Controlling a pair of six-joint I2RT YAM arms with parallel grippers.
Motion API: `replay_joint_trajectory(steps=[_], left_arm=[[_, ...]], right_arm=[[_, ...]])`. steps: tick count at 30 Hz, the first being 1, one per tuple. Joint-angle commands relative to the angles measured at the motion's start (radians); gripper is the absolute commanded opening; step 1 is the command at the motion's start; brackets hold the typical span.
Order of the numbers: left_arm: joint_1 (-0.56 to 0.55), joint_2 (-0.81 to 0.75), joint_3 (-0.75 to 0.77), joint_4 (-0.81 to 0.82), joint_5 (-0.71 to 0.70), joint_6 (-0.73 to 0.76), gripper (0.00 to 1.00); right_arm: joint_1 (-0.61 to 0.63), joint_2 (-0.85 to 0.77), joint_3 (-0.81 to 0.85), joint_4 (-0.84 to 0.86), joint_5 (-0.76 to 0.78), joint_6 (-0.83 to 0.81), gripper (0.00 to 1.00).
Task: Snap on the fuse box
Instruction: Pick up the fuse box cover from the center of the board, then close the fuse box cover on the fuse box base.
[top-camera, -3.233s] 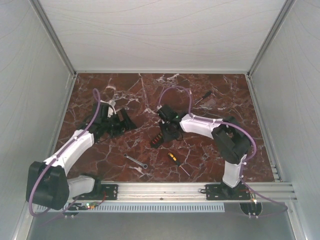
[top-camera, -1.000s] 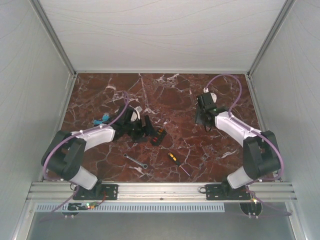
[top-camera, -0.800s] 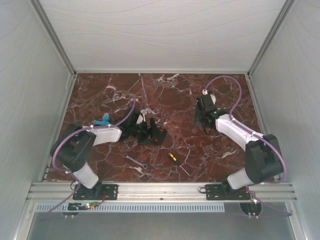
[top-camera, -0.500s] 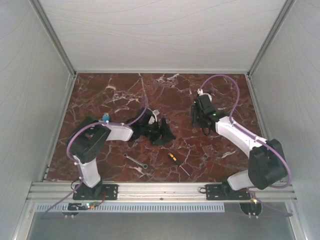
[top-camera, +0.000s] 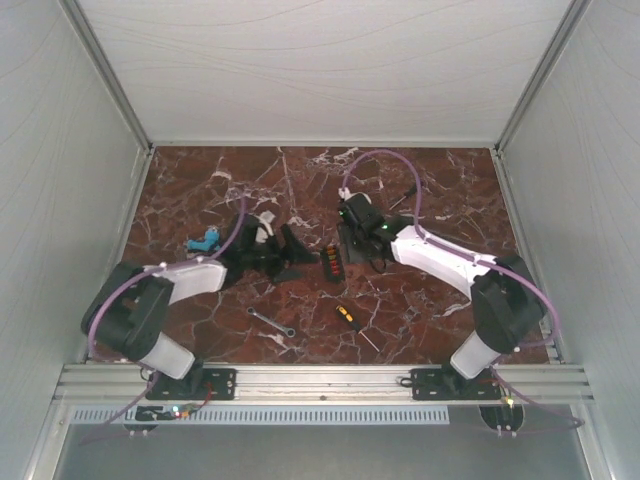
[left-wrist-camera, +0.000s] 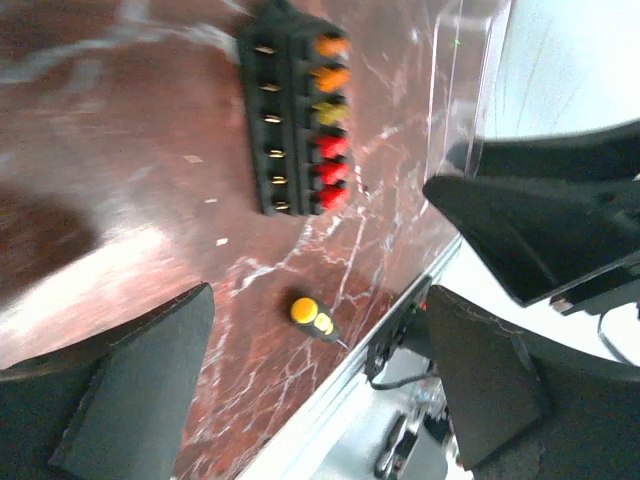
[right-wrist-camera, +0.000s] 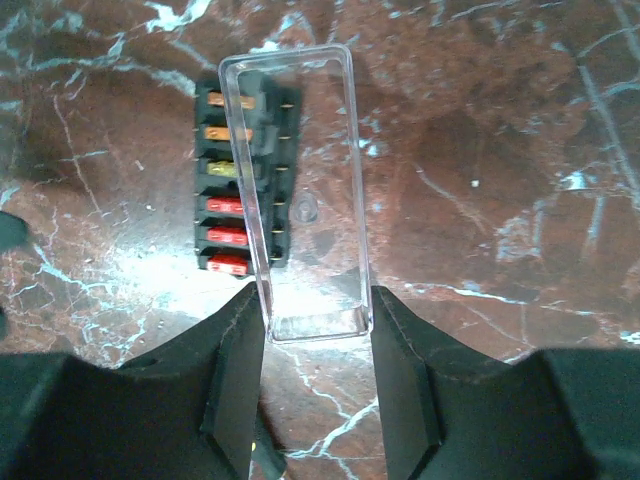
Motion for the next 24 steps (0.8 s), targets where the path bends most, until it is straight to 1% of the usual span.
replay_joint_trajectory(steps=[1,4,7,10,15,20,24], left_arm=[[0.096,-0.151,-0.045,-0.133,-0.059,0.069,0.89],[0.147,-0.255,-0.036,-0.241,-0.103,0.138,0.93],[0.194,-0.334,0.0,-0.359,-0.117,0.211,0.96],[0.233,-0.376,0.058,-0.478,-0.133,0.291,0.98],[0.242,-0.399,0.17,-0.652,-0.242,0.418,1.0],[0.242,-0.408,0.209,-0.707,-0.346,0.473,1.0],[0.241,-0.407,0.195,-0.696,-0.338,0.467,1.0]], right_arm=[[0.072,0.061,0.078,-0.068,0.068,0.029,0.2],[0.117,0.108,0.112,-0.1,0.121,0.076,0.2],[0.153,0.145,0.128,-0.117,0.174,0.135,0.21],[0.173,0.162,0.13,-0.121,0.192,0.193,0.21],[0.192,0.173,0.12,-0.106,0.203,0.249,0.21],[0.199,0.189,0.108,-0.079,0.202,0.293,0.22],[0.2,0.207,0.113,-0.07,0.198,0.315,0.24]])
